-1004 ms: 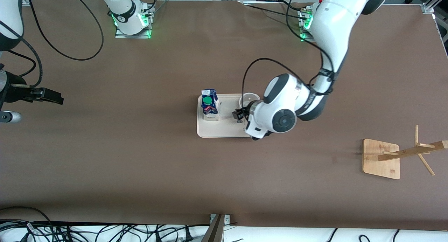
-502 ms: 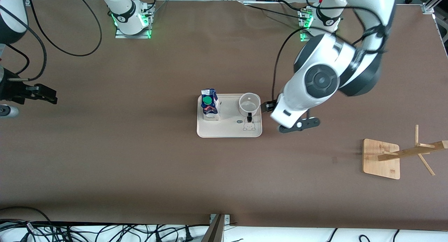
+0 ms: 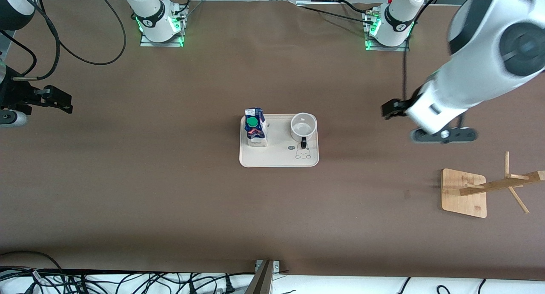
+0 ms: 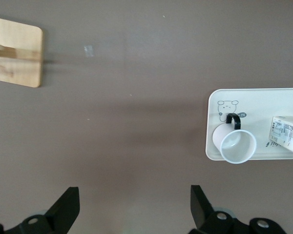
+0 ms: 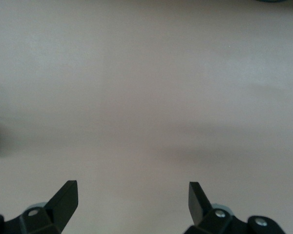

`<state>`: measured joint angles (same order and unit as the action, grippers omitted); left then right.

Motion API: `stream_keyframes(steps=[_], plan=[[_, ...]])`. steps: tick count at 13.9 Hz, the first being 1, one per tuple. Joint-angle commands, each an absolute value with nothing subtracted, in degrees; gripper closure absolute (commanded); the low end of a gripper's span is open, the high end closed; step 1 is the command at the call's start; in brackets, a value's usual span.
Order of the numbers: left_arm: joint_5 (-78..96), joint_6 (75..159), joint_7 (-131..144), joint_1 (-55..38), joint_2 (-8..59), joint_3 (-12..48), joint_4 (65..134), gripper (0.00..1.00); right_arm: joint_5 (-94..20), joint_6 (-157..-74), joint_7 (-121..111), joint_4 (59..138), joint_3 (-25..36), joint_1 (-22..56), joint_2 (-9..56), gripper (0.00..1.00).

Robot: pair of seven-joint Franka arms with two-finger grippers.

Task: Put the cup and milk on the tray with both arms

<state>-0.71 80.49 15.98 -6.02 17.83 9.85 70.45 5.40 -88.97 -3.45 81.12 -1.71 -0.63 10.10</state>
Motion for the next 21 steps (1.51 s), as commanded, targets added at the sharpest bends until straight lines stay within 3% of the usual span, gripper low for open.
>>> stream_keyframes(steps=[1, 3, 5, 6, 13, 21], plan=[[-1.49, 80.5, 3.4, -2.73, 11.8, 9.58, 76.26, 0.0, 3.01, -88.59, -3.78, 81.3, 0.43, -2.28, 10.28, 0.0], [-1.67, 87.23, -0.26, -3.34, 5.75, 6.09, 84.94, 0.0, 1.76, -88.59, -3.69, 81.3, 1.93, -3.07, 10.37, 0.0], [-1.41, 99.26, -0.35, -3.25, -1.64, 2.74, 96.62, 0.0, 1.76, -88.59, -4.39, 81.3, 2.29, -3.08, 10.37, 0.0], [-1.41, 101.23, -0.53, -3.34, -2.8, 1.94, 98.68, 0.0, 1.84, -88.59, -4.48, 81.3, 2.29, -3.08, 10.37, 0.0], [-2.28, 94.23, -0.62, -4.57, -4.57, 1.85, 98.61, 0.0, 1.67, -88.59, -4.4, 81.3, 2.11, -2.81, 10.37, 0.0], [-2.11, 93.87, -0.26, -3.87, -2.2, 1.93, 96.42, 0.0, 1.58, -88.59, -4.04, 81.3, 2.11, -2.72, 10.37, 0.0]])
